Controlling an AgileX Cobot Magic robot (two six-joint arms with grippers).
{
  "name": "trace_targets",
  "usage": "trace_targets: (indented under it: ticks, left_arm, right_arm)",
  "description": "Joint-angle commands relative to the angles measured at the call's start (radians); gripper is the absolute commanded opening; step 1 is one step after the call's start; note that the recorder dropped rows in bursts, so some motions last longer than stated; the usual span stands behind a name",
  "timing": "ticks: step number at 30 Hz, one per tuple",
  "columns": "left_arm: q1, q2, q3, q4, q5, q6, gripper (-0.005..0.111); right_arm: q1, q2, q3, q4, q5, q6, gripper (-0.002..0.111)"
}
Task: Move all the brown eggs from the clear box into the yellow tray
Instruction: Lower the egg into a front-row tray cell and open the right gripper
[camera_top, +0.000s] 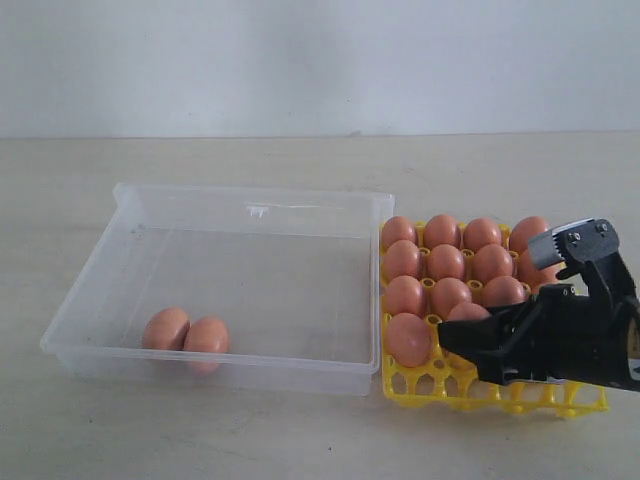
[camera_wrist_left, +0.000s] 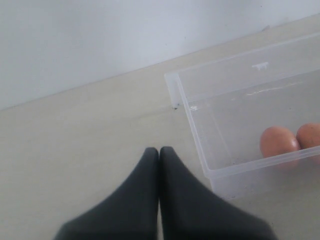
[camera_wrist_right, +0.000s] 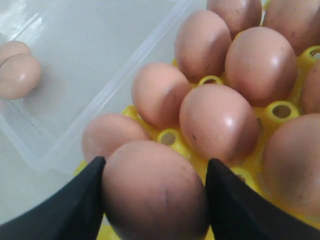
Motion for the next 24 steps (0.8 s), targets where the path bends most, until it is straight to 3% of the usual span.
trace_targets:
  ticks: [1,14,16,22,24]
  left_arm:
    - [0.001,-0.002,-0.001,-0.008,-0.008,0.0,-0.004]
    - [0.001,-0.002,-0.001,-0.008,-0.008,0.0,-0.004]
    - [0.001,-0.002,-0.001,-0.008,-0.008,0.0,-0.004]
    - [0.001,-0.002,-0.001,-0.008,-0.008,0.0,-0.004]
    - [0.001,-0.002,-0.001,-0.008,-0.008,0.0,-0.004]
  right_arm:
    - [0.002,0.026,0.005,0.048,-0.046,-0.03,0.0]
    - [0.002,0.091,-0.023,0.048,-0.097,-0.046,0.004]
    - [0.002,0.091,-0.023,0.048,-0.099,-0.048,0.011]
    - [0.002,0.091,-0.023,0.048,-0.099,-0.051,0.052]
    - [0.002,0.091,-0.023,0.048,-0.099,-0.051,0.06]
